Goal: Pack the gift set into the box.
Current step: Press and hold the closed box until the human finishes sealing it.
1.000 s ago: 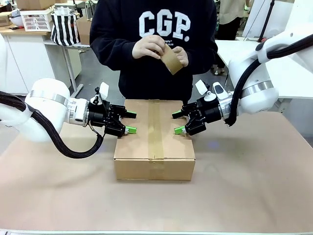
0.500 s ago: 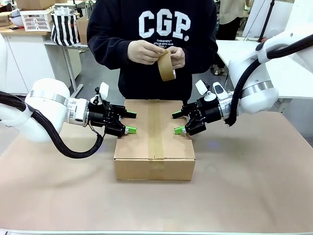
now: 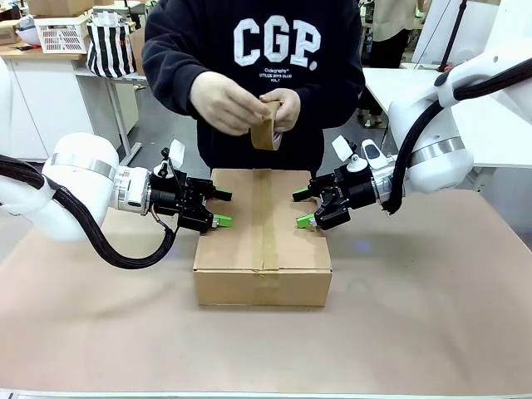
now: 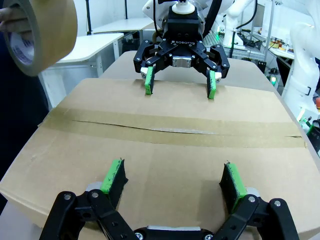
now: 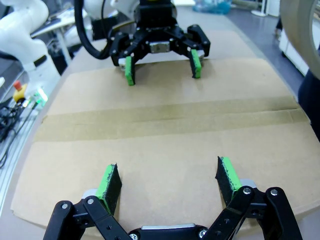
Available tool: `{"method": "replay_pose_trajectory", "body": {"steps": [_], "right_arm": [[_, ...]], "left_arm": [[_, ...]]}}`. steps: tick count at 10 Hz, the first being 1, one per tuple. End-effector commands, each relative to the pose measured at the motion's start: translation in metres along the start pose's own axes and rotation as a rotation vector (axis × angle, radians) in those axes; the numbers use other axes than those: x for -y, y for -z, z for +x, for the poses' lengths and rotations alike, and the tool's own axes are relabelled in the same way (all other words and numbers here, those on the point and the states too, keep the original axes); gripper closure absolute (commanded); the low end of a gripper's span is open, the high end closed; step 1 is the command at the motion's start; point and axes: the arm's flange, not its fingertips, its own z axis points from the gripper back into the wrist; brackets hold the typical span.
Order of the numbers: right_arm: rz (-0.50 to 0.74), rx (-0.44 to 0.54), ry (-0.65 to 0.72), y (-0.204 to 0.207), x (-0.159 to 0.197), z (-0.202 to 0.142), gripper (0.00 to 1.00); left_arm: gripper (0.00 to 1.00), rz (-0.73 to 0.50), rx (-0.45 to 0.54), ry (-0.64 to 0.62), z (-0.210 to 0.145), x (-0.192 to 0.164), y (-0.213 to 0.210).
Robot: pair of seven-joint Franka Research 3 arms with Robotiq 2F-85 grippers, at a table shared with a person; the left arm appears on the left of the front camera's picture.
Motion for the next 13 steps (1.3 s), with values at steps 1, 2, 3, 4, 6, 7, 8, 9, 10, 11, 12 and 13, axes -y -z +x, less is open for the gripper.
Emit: {"method": "replay_pose_trajectory", "body": {"steps": [1, 2, 3, 4, 6, 7, 8, 9, 10, 11, 12, 13], "right_arm": [[-0.002, -0.005, 0.002, 0.0012, -0.0002, -0.0017, 0.00], [-0.002, -0.005, 0.002, 0.0012, -0.0002, -0.0017, 0.00], [-0.002, -0.005, 0.002, 0.0012, -0.0002, -0.0017, 0.00], [-0.002, -0.005, 0.002, 0.0012, -0.0002, -0.0017, 0.00], [-0.002, -0.005, 0.002, 0.0012, -0.0002, -0.0017, 0.00], [-0.002, -0.005, 0.002, 0.0012, -0.0002, -0.0017, 0.00], [-0.002, -0.005, 0.002, 0.0012, -0.0002, -0.0017, 0.00], [-0.002, -0.005, 0.002, 0.0012, -0.0002, -0.0017, 0.00], [-0.002, -0.005, 0.002, 0.0012, -0.0002, -0.0017, 0.00], [-0.002, -0.005, 0.002, 0.0012, -0.0002, -0.0017, 0.00], [-0.002, -0.005, 0.002, 0.0012, -0.0002, -0.0017, 0.00], [-0.002, -0.005, 0.002, 0.0012, -0.0002, -0.0017, 0.00]], "left_arm": [[0.00, 0.003, -0.007, 0.012, -0.0042, 0.0034, -0.0021], [0.00, 0.003, -0.007, 0.012, -0.0042, 0.0034, -0.0021], [0.00, 0.003, -0.007, 0.012, -0.0042, 0.0034, -0.0021], [0.00, 0.003, -0.007, 0.012, -0.0042, 0.0034, -0.0021], [0.00, 0.003, -0.007, 0.012, -0.0042, 0.0034, -0.0021], [0.00, 0.003, -0.007, 0.012, -0.0042, 0.0034, -0.0021], [0.00, 0.003, -0.007, 0.012, -0.0042, 0.0034, -0.0021], [0.00, 0.003, -0.007, 0.012, -0.0042, 0.0034, -0.0021], [0.00, 0.003, -0.007, 0.012, -0.0042, 0.0034, -0.0021], [0.00, 0.003, -0.007, 0.012, -0.0042, 0.0034, -0.0021], [0.00, 0.003, -0.007, 0.012, -0.0042, 0.0034, -0.0021], [0.00, 0.003, -0.007, 0.012, -0.0042, 0.0034, -0.0021]]}}
